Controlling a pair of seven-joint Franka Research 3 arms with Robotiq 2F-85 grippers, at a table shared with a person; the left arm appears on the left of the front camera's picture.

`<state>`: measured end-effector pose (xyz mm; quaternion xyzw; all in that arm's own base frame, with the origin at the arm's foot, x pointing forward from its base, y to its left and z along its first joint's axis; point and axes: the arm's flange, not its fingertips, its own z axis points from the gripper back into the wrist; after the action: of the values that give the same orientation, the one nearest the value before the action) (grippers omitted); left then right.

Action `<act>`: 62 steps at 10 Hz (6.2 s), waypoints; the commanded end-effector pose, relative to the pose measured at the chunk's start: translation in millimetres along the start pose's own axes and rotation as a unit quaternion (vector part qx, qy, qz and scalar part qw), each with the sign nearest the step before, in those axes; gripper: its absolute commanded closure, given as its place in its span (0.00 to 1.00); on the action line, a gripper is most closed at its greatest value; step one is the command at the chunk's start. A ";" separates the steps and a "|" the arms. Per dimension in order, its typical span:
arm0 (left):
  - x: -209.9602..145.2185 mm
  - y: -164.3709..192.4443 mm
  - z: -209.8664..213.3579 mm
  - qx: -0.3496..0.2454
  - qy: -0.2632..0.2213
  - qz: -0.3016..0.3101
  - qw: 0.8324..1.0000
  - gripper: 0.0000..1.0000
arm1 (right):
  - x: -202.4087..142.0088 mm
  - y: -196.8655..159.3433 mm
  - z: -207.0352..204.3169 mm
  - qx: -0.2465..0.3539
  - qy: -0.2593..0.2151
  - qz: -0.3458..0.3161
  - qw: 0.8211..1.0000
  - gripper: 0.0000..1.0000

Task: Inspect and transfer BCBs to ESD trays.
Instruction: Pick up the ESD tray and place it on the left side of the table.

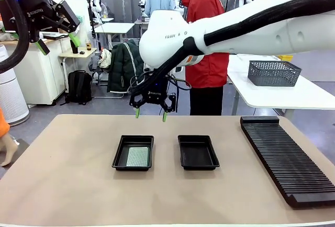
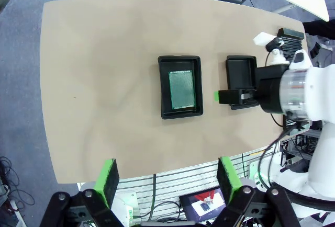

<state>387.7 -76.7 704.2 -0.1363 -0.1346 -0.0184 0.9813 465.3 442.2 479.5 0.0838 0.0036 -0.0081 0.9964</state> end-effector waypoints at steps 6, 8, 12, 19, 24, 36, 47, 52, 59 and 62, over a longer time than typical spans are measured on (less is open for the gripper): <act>37.7 -19.3 -75.6 0.035 0.037 0.032 0.998 0.00 | -41.5 -97.2 71.1 0.158 -0.036 0.005 0.987 0.00; 45.2 -25.4 -112.3 0.029 0.054 0.029 0.998 0.00 | -44.2 -121.6 78.7 0.193 -0.036 0.005 0.981 0.00; 52.2 -41.2 -186.4 0.034 0.101 0.032 0.994 0.00 | -40.3 -162.9 72.3 0.270 -0.028 0.013 0.962 0.00; 51.3 -56.7 -286.4 0.090 0.115 0.026 0.989 0.00 | -34.0 -204.1 54.5 0.312 -0.029 -0.004 0.950 0.00; 40.7 -52.0 -339.3 0.100 0.124 0.008 0.987 0.00 | -26.2 -193.6 59.0 0.294 -0.019 -0.009 0.956 0.00; 22.7 -27.3 -418.8 0.132 0.121 -0.018 0.984 0.00 | -26.2 -193.6 59.0 0.294 -0.019 -0.009 0.956 0.00; 10.7 -20.2 -447.4 0.134 0.146 -0.015 0.980 0.00 | -26.2 -193.6 59.0 0.294 -0.019 -0.009 0.956 0.00; 14.7 -21.2 -443.8 0.139 0.153 -0.029 0.978 0.00 | -26.2 -193.6 59.0 0.294 -0.019 -0.009 0.956 0.00; 10.0 -10.0 -445.3 0.134 0.148 -0.017 0.980 0.23 | -26.2 -193.6 59.0 0.294 -0.019 -0.009 0.956 0.00; 8.3 -6.9 -446.1 0.120 0.133 -0.018 0.984 0.39 | -26.2 -193.6 59.0 0.294 -0.019 -0.009 0.956 0.00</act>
<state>516.5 -209.8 298.0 0.0047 0.0052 -0.0395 0.9992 433.7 241.3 505.1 0.3743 -0.0177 -0.0172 0.9270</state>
